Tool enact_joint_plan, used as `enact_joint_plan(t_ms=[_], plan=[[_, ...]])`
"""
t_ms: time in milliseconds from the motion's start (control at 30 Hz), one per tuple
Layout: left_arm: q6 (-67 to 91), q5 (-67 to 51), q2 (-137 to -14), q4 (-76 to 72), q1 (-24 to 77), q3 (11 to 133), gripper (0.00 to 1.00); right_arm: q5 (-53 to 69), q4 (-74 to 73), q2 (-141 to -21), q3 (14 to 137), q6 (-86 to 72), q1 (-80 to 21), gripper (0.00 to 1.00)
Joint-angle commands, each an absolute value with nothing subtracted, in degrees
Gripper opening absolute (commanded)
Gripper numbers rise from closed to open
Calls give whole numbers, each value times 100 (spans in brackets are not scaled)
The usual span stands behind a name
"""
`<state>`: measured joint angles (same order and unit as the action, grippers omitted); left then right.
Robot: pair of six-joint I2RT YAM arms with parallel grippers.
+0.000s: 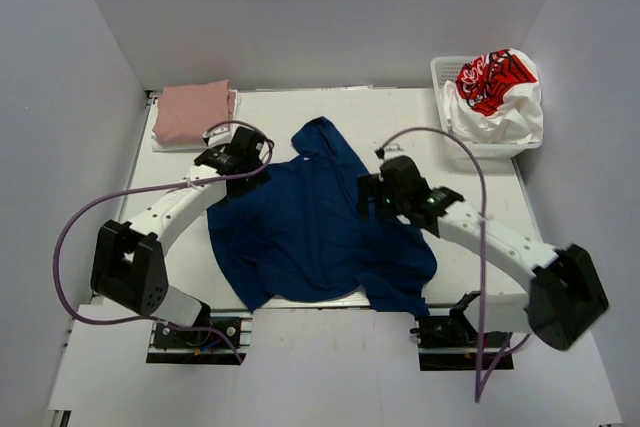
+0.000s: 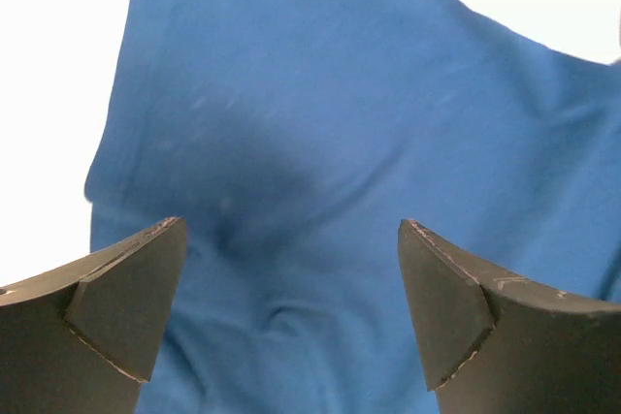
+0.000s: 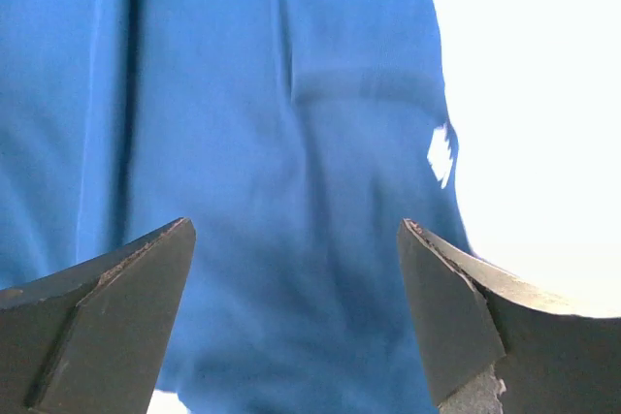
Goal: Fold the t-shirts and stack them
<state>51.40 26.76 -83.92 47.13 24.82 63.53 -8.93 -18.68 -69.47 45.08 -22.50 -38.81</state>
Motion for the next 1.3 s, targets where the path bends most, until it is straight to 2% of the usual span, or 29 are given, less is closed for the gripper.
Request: enact_joint_plan(t_ms=[0, 133, 300, 367, 433, 467, 500, 567, 667, 700, 767, 800, 967, 1167, 1267], plan=[[4755, 2690, -8630, 4263, 2321, 6635, 100, -1766, -1274, -7949, 5201, -1539, -3885, 90], [4527, 2566, -9350, 4159, 2128, 6970, 100, -2064, -1284, -9497, 6423, -1397, -3850, 89], [4386, 2251, -10009, 3841, 1829, 7084, 100, -2066, -1661, -10686, 7897, -1231, -3850, 87], [4334, 2250, -10247, 3771, 1759, 7084, 100, -2179, -1827, -11318, 8355, -1239, -3806, 82], [4333, 2337, -10379, 3771, 1688, 7084, 100, -2329, -1907, -11627, 8516, -1309, -3788, 70], [4333, 2338, -10380, 3771, 1618, 7084, 100, -2381, -2020, -11715, 8656, -1423, -3779, 59], [4333, 2338, -10458, 3771, 1548, 7084, 100, -2599, -2056, -11907, 8753, -1511, -3736, 44], [4271, 2338, -10459, 3718, 1486, 6952, 100, -2628, -2249, -12032, 8868, -1661, -3631, 44], [4079, 2286, -10398, 3342, 1424, 6680, 100, -2751, -2338, -12111, 8930, -1705, -3498, 36], [4026, 2285, -10397, 3270, 1363, 6627, 100, -2829, -2320, -12085, 8886, -1714, -3472, 30], [3894, 2285, -10397, 3165, 1362, 6627, 100, -2839, -2320, -12076, 8903, -1723, -3315, 5], [3894, 2285, -10476, 3112, 1293, 6627, 100, -2839, -2312, -12033, 8912, -1731, -3287, 0], [3543, 1942, -10818, 2786, 1239, 6688, 100, -2821, -2172, -11751, 9009, -1521, -2936, 0], [3481, 2144, -11513, 3172, 1239, 7444, 100, -2874, -2092, -11760, 9273, -872, -2217, 0], [3428, 2145, -11706, 3173, 1187, 7776, 100, -2586, -1469, -11777, 9158, -189, -1944, 1]])
